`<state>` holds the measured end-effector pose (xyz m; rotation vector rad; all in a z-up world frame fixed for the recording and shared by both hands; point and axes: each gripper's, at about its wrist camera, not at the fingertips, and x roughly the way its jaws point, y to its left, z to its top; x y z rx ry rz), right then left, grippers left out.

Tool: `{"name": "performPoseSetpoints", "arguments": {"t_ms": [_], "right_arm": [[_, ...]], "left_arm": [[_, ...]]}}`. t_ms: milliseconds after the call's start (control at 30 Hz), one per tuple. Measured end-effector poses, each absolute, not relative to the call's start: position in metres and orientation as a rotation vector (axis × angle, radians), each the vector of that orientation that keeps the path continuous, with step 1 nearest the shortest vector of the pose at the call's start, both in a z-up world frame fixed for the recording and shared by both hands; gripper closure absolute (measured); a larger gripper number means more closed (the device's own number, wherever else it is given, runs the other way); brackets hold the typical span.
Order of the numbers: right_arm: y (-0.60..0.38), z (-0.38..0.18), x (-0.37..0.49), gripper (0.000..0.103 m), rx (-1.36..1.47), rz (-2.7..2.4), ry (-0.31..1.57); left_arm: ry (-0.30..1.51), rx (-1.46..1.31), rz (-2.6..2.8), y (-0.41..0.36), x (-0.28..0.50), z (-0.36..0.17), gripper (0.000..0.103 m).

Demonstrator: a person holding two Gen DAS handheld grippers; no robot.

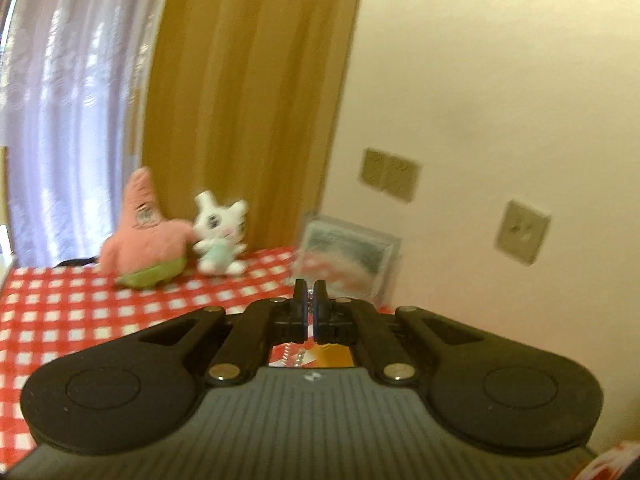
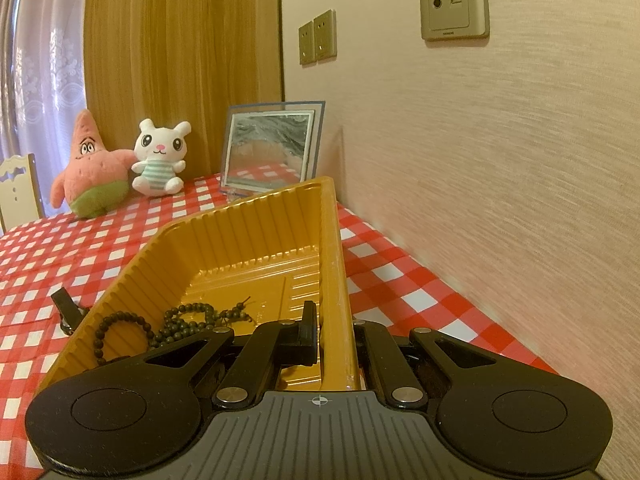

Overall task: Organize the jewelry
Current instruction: 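Lift the pearl necklace and carry it over the orange tray, then release the pearl necklace into the tray and withdraw the left gripper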

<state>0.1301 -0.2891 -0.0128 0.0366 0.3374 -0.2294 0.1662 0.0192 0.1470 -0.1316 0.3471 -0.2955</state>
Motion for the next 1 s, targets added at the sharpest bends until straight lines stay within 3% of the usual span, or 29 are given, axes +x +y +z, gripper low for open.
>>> {"name": "performPoseSetpoints", "arguments": {"t_ms": [367, 800, 1000], "right_arm": [[-0.287, -0.011, 0.128, 0.099, 0.036, -0.225, 0.333], [-0.287, -0.010, 0.128, 0.099, 0.044, -0.224, 0.336], [-0.287, -0.010, 0.129, 0.099, 0.047, -0.224, 0.338]], "left_arm": [[0.367, -0.180, -0.500, -0.046, 0.188, 0.146, 0.102], [0.651, -0.206, -0.553, -0.113, 0.234, 0.051, 0.099], [0.711, -0.204, -0.530, -0.111, 0.231, 0.025, 0.084]]}}
